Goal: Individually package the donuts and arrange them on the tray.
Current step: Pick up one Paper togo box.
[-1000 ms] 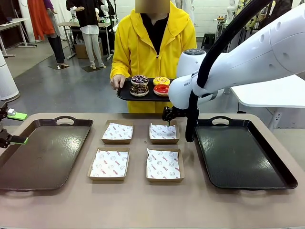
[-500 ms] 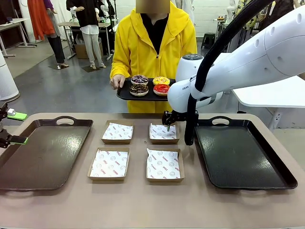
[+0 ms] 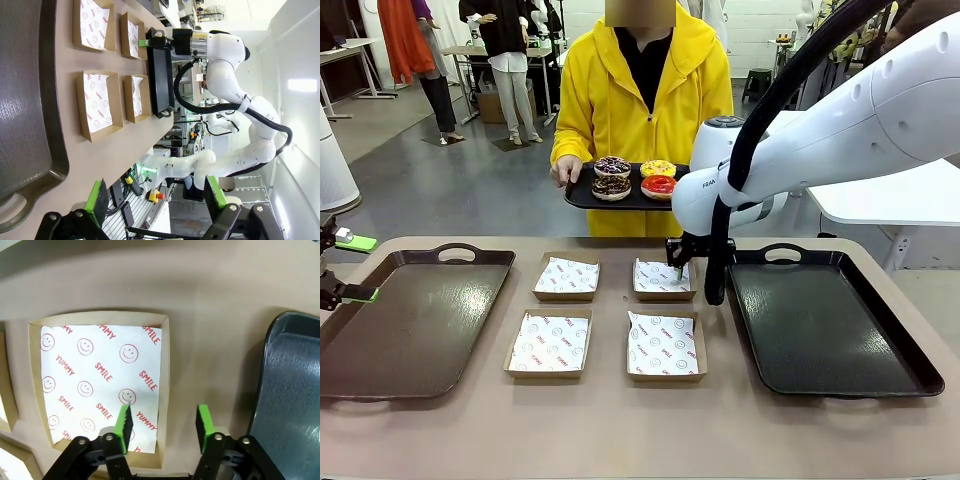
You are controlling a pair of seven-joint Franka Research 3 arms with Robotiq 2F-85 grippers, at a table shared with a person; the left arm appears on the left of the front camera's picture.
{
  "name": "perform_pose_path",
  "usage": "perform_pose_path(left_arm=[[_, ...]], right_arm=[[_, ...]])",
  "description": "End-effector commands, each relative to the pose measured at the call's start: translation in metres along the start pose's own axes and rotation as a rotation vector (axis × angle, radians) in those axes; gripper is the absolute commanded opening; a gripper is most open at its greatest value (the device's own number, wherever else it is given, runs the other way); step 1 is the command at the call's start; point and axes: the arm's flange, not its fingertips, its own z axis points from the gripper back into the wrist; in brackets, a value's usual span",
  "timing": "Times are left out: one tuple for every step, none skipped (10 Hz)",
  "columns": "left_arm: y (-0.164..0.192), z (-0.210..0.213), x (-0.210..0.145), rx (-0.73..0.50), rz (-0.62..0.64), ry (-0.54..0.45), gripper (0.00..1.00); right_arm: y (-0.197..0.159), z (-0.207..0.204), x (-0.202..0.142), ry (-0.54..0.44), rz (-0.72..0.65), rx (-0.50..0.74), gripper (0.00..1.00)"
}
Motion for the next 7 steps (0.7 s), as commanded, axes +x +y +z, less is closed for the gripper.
perform_pose_path(left_arm=[[-0.0009, 0.0009, 0.0001, -0.021, -0.001, -0.007, 1.00], [-0.0009, 0.0009, 0.0001, -0.021, -0.001, -0.007, 1.00], [-0.0009, 0.0009, 0.0001, -0.021, -0.001, -0.007, 1.00], [-0.0009, 0.0009, 0.0001, -0.021, -0.001, -0.007, 1.00], [-0.0009, 0.0009, 0.0001, -0.021, -0.001, -0.007, 1.00], [-0.0009, 0.0009, 0.0001, -0.021, -0.001, -0.007, 1.00], [-0.0009, 0.0009, 0.0001, -0.021, -0.001, -0.007, 1.00]], right_arm=[[0.0022, -0.0020, 0.0071, 0.008, -0.024, 0.012, 0.00], [0.0019, -0.0030, 0.0070, 0.008, -0.027, 0.013, 0.16], [0.0020, -0.0037, 0.0070, 0.006, -0.030, 0.016, 0.05], [0.0017, -0.0036, 0.0073, 0.004, -0.036, 0.019, 0.00], [0.0013, -0.0037, 0.0079, 0.001, -0.045, 0.023, 0.00], [0.0010, -0.0041, 0.0084, -0.002, -0.050, 0.026, 0.00], [0.0002, -0.0035, 0.0087, -0.007, -0.064, 0.034, 0.00]])
